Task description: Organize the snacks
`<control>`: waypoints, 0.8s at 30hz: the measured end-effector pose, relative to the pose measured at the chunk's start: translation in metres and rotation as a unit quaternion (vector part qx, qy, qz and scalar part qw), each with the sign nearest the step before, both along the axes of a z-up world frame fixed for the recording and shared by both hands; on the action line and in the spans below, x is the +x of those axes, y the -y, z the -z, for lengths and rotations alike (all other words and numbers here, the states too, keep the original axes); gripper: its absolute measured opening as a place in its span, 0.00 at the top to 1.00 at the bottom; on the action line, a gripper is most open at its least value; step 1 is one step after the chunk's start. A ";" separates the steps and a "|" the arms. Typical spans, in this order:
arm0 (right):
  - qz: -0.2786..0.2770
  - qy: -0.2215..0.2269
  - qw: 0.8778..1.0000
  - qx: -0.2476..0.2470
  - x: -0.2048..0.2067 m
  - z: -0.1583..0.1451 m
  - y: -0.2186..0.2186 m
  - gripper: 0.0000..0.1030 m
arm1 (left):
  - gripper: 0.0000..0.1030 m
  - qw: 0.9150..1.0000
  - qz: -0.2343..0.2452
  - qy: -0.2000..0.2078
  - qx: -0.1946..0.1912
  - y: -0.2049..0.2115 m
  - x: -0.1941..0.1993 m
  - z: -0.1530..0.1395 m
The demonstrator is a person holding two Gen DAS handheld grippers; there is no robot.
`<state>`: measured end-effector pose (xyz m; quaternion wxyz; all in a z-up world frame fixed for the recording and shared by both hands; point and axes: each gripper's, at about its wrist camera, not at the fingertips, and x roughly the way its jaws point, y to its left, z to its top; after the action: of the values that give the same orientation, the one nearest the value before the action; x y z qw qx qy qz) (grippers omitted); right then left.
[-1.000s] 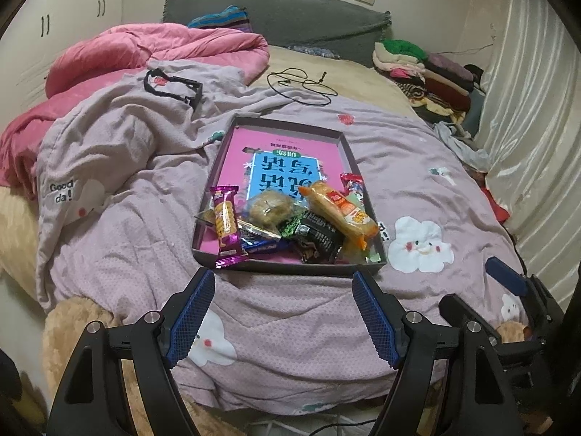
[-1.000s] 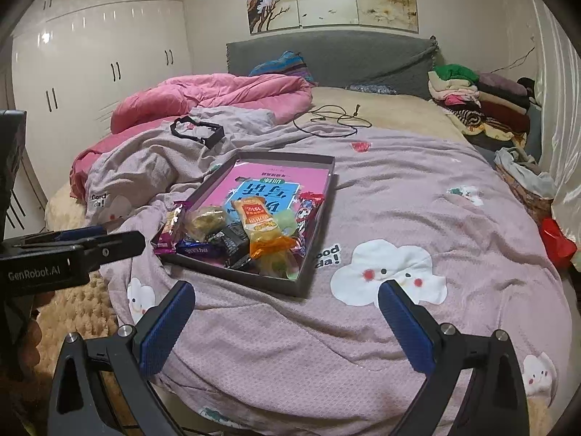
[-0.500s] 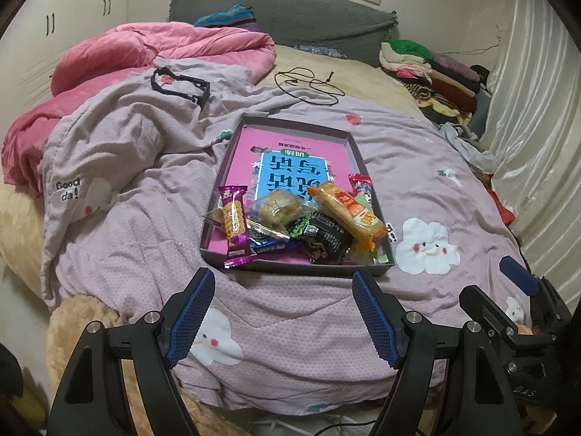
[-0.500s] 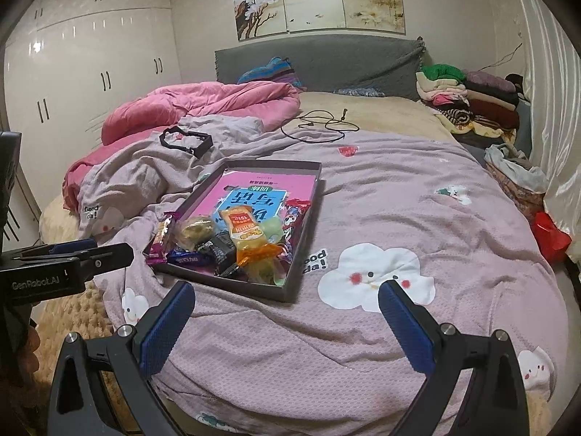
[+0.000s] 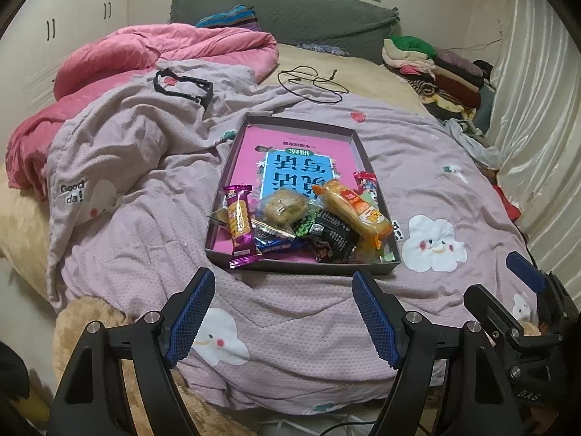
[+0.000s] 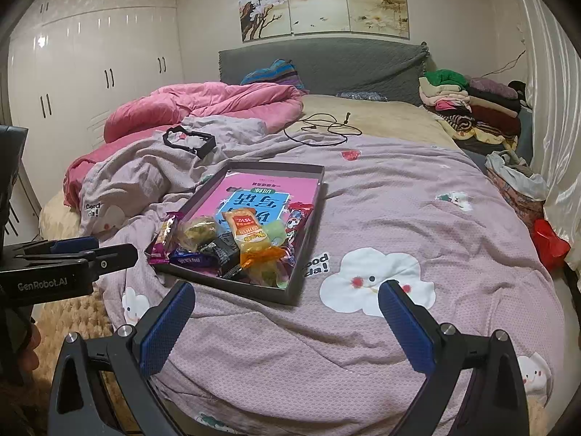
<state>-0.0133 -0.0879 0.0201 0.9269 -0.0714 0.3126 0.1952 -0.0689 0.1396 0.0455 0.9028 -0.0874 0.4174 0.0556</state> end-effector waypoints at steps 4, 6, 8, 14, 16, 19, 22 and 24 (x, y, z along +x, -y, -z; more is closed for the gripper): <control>0.000 -0.001 1.000 0.000 0.000 0.001 -0.001 0.01 | 0.23 1.000 0.000 0.001 0.002 0.000 0.000 -0.001; 0.000 -0.001 1.000 0.000 0.000 0.001 0.000 0.01 | 0.23 1.000 -0.001 0.001 0.004 0.000 0.000 -0.001; 0.000 -0.001 1.000 0.001 0.001 0.001 0.000 0.01 | 0.23 1.000 -0.001 0.001 0.005 0.000 -0.001 -0.001; 0.001 -0.001 1.000 0.000 0.000 0.001 0.000 0.01 | 0.23 1.000 -0.001 0.000 0.012 0.001 -0.001 -0.001; 0.001 0.000 1.000 -0.001 0.001 0.001 0.000 0.01 | 0.23 1.000 -0.001 0.001 0.012 0.001 -0.001 -0.001; 0.001 0.000 1.000 0.000 0.001 0.001 0.000 0.01 | 0.23 1.000 0.000 0.001 0.014 0.001 -0.001 -0.001; 0.001 -0.001 1.000 -0.001 0.001 0.002 0.000 0.01 | 0.23 1.000 0.000 0.001 0.015 0.002 -0.001 -0.001; 0.001 -0.001 1.000 -0.001 0.001 0.002 0.002 0.01 | 0.23 1.000 0.000 0.001 0.016 0.002 -0.001 -0.001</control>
<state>-0.0119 -0.0894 0.0180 0.9267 -0.0712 0.3140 0.1939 -0.0698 0.1376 0.0466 0.9046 -0.0733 0.4153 0.0620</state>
